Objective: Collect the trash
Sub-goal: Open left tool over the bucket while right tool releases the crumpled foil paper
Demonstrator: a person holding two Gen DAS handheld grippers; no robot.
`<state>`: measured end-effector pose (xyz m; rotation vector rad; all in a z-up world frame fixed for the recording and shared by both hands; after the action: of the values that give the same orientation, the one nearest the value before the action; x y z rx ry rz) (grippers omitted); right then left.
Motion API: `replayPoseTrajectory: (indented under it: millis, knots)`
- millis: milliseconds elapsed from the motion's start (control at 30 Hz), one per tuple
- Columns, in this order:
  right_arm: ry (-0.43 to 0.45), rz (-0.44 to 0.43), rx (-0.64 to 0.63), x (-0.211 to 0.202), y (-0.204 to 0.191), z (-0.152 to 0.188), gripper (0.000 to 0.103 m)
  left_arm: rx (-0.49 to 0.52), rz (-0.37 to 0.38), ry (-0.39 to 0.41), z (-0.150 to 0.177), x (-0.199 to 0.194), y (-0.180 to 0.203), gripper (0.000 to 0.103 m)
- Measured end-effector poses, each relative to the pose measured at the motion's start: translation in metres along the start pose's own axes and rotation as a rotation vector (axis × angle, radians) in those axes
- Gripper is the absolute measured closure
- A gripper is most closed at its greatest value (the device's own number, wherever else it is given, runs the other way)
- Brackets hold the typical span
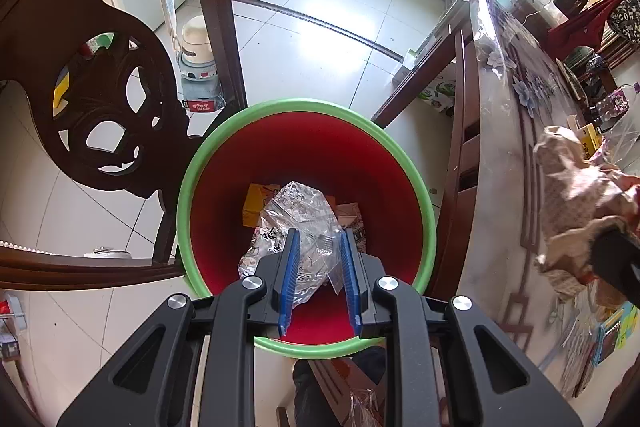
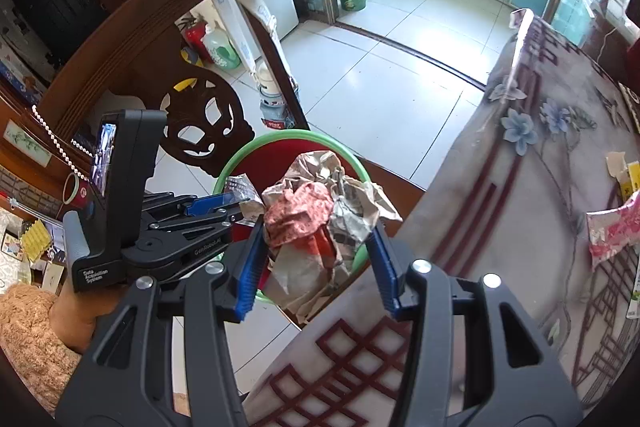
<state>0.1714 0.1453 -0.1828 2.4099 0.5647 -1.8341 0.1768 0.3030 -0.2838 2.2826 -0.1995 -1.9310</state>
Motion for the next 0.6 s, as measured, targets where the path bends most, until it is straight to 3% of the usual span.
replayPoseTrajectory:
  millis: [600]
  knots:
    - [-0.039, -0.017, -0.071, 0.021, -0.020, -0.015, 0.053, -0.024, 0.020, -0.024, -0.001, 0.003, -0.013, 0.084]
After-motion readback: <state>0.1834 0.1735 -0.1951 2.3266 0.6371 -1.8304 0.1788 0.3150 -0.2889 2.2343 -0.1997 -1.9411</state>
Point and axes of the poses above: each gripper's, at about its wrist camera, not at the fingertips, and x roughly the way its jaws point, y to its right, z to its underside, the point moved 2 cm from there along x, roughly the way its jaws point, and after that the axes turned 8 degrees about -y, right-handed, at the moved point
